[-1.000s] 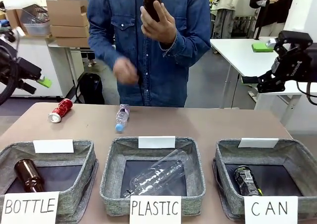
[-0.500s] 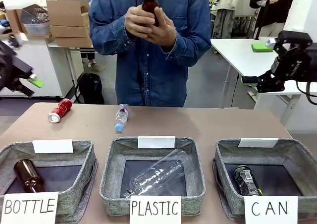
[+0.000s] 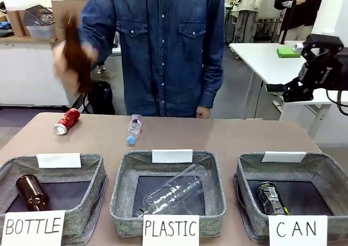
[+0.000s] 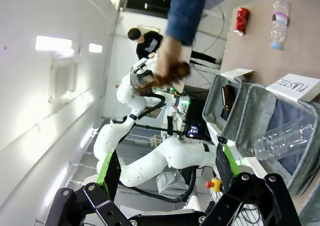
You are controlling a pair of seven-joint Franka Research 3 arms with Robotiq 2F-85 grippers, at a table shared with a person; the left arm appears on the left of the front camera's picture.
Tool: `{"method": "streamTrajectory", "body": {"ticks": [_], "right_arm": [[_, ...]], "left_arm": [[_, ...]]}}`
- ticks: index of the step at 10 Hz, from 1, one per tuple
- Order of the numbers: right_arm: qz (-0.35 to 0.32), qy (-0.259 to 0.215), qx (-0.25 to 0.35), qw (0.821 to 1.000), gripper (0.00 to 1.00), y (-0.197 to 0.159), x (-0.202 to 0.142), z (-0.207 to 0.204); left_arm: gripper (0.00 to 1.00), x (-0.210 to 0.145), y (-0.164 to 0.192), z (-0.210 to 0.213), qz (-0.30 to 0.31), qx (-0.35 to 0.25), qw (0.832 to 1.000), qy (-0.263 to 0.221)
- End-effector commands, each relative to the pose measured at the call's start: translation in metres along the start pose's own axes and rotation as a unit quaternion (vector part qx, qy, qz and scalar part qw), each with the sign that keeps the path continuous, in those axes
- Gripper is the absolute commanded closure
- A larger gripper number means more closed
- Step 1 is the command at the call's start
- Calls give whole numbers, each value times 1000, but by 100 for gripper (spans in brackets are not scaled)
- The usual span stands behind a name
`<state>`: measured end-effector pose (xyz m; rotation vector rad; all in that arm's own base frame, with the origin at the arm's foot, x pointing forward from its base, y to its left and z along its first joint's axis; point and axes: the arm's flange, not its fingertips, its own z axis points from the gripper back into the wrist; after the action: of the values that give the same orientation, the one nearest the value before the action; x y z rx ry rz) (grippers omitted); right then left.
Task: Sort the can waste into the basket.
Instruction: Pick up the can waste from the table and place it in the right Fabric basket.
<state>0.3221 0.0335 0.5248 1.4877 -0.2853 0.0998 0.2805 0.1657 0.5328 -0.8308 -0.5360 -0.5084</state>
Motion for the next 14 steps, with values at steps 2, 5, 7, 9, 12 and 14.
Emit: {"method": "streamTrajectory", "body": {"ticks": [2, 5, 7, 9, 12, 14], "right_arm": [[8, 4, 1, 1000, 0, 1, 0, 1], [8, 4, 1, 1000, 0, 1, 0, 1], [8, 4, 1, 1000, 0, 1, 0, 1], [8, 4, 1, 1000, 0, 1, 0, 1], [8, 4, 1, 1000, 0, 1, 0, 1], [8, 4, 1, 1000, 0, 1, 0, 1]], "left_arm": [[0, 1, 21, 1, -1, -28, 1000, 2], [0, -4, 35, 31, 30, -25, 999, -21], [0, -38, 55, 87, 75, -82, 993, -50], [0, -57, 62, 97, 96, -93, 989, -71], [0, -31, 69, 76, 111, -73, 990, -49], [0, 28, 76, 39, 119, -20, 992, 23]]}}
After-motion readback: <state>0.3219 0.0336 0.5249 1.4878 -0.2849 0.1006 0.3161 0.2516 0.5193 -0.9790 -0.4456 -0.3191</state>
